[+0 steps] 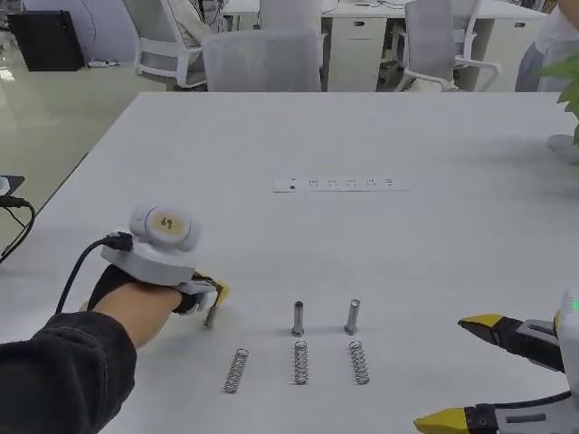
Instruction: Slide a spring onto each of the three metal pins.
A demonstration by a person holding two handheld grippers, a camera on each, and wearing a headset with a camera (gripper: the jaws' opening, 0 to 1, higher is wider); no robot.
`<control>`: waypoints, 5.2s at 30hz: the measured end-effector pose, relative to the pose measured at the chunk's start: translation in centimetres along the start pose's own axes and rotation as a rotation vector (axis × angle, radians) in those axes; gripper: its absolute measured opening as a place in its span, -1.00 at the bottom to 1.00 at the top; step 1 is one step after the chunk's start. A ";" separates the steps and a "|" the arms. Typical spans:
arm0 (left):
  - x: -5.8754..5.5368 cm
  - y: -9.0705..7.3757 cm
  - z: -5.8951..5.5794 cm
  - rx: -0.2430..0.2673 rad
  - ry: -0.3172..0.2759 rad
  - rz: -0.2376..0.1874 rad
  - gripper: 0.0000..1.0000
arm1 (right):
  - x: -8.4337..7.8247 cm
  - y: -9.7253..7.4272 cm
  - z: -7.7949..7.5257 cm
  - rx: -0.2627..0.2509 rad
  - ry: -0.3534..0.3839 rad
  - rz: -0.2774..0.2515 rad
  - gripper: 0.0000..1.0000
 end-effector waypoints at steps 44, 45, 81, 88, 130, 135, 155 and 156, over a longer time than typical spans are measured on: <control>-1.2 -1.9 -1.5 -0.044 -0.031 -0.022 -1.00 | 1.0 0.5 0.7 0.021 -0.048 0.017 0.67; -1.2 -1.9 -1.5 -0.044 -0.030 -0.022 -1.00 | 1.1 0.5 0.7 0.021 -0.049 0.017 0.67; -0.3 -2.7 -1.8 -0.037 -0.042 -0.100 -0.64 | 1.0 0.6 0.7 0.027 -0.050 0.021 0.67; 0.8 -3.7 -1.6 -0.034 -0.063 -0.135 -0.61 | 1.0 0.7 0.7 0.031 -0.051 0.023 0.67; -5.8 -5.5 -5.6 -0.079 -0.012 0.031 -0.66 | 1.2 1.1 0.8 0.048 -0.059 0.019 0.67; -6.2 -4.9 -6.3 -0.087 0.012 0.056 -0.67 | 1.1 1.1 0.8 0.049 -0.058 0.021 0.67; -8.3 -3.7 -7.1 -0.093 0.096 0.129 -0.77 | 1.1 1.2 0.8 0.052 -0.056 0.020 0.67; -8.1 -3.6 -7.0 -0.089 0.099 0.116 -0.78 | 1.1 1.2 0.8 0.052 -0.056 0.020 0.67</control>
Point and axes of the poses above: the centre of the closed fingertips' face, and the gripper's own axes: y roughly forward along the fingers, z roughly to its left, x roughly out of its top, the point moved 1 cm from there along -y, roughly backward along the fingers, and after that the axes turned 13 degrees about x, right-handed, at the moved point
